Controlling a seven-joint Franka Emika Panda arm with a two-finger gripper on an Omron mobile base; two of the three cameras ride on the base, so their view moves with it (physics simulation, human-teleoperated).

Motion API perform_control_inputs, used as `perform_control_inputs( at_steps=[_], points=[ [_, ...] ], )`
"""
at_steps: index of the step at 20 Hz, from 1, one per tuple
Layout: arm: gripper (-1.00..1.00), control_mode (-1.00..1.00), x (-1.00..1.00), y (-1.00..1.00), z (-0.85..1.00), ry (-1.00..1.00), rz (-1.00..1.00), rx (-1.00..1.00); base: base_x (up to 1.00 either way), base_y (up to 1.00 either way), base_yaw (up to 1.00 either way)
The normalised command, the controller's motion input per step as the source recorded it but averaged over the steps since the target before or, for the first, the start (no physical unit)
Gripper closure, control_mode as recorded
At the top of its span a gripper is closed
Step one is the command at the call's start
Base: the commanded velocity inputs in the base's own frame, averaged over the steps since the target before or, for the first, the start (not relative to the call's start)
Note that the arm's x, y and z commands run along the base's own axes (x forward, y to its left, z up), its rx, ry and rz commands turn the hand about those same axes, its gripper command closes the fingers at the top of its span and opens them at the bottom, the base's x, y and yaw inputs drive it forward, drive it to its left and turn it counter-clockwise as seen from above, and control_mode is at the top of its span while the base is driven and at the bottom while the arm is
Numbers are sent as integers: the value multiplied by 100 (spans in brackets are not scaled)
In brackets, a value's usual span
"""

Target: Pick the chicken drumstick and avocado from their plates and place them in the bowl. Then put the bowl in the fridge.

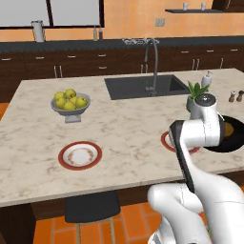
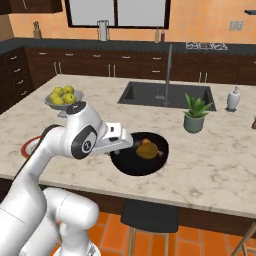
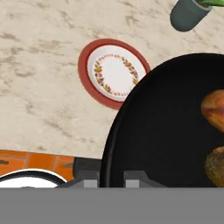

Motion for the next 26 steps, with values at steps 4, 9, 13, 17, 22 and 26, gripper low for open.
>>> perform_control_inputs(
  at_steps=[4,9,13,17,22,26],
  points=[
    [100,-100,-69,100,44,0,10,0,0,0,0],
    [100,-100,-71,100,3,0,1,0,0,0,0],
    [100,-100,-48,91,0,0,0,0,0,0,0],
    [100,-100,-24,85,0,0,0,-3,0,0,0],
    [100,-100,-5,7,0,0,0,0,0,0,0],
    [100,-100,0,0,0,0,0,0,0,0,0]
  ],
)
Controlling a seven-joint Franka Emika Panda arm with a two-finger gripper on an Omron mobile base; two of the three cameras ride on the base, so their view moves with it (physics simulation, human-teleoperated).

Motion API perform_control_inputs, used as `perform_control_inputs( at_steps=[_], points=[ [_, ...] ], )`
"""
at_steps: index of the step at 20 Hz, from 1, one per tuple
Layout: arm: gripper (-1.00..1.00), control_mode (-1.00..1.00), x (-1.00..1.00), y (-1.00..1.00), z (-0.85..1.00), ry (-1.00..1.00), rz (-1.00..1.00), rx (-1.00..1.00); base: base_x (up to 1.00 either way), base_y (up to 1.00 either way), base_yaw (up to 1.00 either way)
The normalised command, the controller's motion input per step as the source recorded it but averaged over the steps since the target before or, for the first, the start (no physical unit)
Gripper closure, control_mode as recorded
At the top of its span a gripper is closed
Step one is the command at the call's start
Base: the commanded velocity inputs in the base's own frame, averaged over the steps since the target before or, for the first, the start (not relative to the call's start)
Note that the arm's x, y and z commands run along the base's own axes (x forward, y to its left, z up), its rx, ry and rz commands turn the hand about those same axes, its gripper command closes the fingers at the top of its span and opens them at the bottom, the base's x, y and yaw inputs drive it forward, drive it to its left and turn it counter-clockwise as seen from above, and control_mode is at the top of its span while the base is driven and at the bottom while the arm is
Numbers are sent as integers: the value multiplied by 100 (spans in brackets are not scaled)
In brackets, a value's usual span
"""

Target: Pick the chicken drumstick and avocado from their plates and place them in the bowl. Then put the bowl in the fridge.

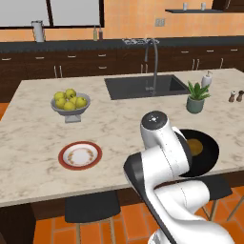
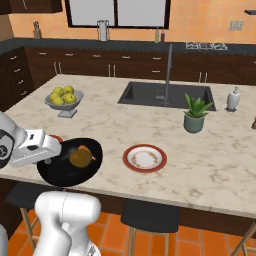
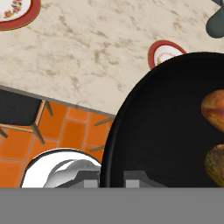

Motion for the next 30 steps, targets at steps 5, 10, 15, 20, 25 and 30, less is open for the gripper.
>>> perform_control_inputs(
  at_steps=[5,10,15,20,25,30],
  points=[
    [100,100,0,0,0,0,0,0,-76,0,0],
    [100,100,0,0,0,0,0,0,-97,-12,-6],
    [100,100,0,0,0,0,0,0,0,6,-94],
    [100,100,0,0,0,0,0,0,1,2,-92],
    [100,100,0,0,0,0,0,0,61,-80,-49],
    [100,100,0,0,0,0,0,0,100,-100,-4]
  ],
)
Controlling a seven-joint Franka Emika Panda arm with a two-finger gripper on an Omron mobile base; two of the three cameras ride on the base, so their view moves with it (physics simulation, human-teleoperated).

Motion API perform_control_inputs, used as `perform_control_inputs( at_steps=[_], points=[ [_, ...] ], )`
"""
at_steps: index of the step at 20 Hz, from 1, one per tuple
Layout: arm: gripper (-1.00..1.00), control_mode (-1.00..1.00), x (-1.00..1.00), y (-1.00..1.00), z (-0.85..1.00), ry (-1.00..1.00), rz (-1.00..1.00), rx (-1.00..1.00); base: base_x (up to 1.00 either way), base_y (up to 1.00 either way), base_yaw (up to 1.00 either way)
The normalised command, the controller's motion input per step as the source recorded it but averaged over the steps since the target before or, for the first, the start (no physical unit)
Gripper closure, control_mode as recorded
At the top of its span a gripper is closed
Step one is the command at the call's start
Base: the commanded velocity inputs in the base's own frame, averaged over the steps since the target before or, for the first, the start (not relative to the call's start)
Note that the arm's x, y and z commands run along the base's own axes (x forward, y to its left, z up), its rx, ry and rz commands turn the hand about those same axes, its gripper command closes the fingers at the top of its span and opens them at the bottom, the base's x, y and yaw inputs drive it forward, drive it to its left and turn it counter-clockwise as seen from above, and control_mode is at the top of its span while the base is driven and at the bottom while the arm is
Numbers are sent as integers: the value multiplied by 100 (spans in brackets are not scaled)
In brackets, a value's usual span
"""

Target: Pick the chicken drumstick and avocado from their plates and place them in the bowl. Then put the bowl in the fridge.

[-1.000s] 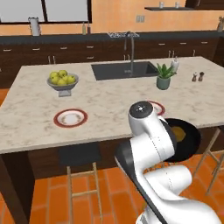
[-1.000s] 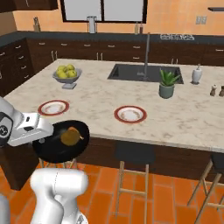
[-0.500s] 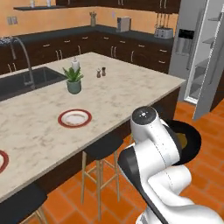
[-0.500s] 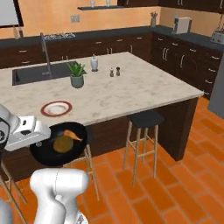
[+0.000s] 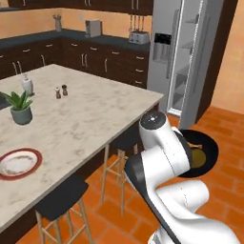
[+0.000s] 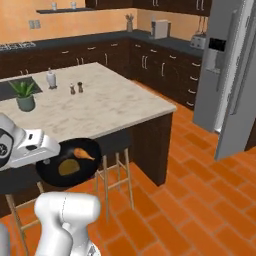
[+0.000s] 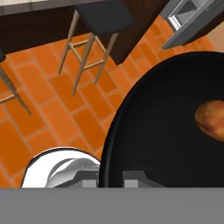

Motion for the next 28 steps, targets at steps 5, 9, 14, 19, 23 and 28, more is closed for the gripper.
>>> perform_control_inputs(
  at_steps=[5,9,14,19,23,28],
  points=[
    [100,100,0,0,0,0,0,0,100,-100,7],
    [100,100,0,0,0,0,0,0,100,-100,14],
    [100,100,0,0,0,0,0,0,100,-100,19],
    [100,100,0,0,0,0,0,0,100,-100,22],
    [100,100,0,0,0,0,0,0,100,-100,27],
    [100,100,0,0,0,0,0,0,97,-100,32]
  ],
)
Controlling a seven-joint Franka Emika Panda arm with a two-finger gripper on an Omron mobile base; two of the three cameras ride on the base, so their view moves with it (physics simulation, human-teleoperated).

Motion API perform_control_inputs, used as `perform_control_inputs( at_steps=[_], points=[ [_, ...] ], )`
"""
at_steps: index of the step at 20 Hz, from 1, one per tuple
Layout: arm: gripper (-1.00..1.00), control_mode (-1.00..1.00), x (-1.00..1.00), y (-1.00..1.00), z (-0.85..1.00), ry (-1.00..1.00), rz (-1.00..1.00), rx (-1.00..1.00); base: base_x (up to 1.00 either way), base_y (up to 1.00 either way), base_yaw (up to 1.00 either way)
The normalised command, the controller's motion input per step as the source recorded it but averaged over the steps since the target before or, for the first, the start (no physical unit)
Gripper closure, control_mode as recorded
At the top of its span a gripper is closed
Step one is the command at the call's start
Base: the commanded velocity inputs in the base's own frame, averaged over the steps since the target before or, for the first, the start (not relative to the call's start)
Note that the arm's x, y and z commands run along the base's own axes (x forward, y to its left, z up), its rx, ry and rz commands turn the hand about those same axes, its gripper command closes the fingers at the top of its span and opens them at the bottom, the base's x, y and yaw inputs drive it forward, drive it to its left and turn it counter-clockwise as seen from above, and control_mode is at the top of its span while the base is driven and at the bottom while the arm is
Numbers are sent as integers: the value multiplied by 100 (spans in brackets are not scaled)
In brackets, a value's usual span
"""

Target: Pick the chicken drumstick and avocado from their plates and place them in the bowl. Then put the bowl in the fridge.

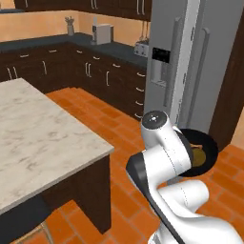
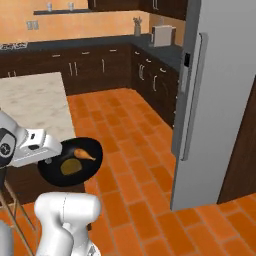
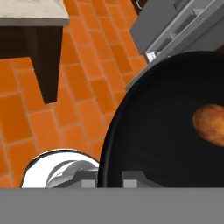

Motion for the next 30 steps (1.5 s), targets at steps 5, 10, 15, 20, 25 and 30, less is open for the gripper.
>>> perform_control_inputs(
  at_steps=[5,10,15,20,25,30],
  points=[
    [100,100,0,0,0,0,0,0,95,-82,32],
    [100,100,0,0,0,0,0,0,77,-58,22],
    [100,100,0,0,0,0,0,0,69,-2,20],
    [100,100,0,0,0,0,0,0,75,3,36],
    [100,100,0,0,0,0,0,0,100,-44,26],
    [100,100,0,0,0,0,0,0,100,-35,13]
  ],
)
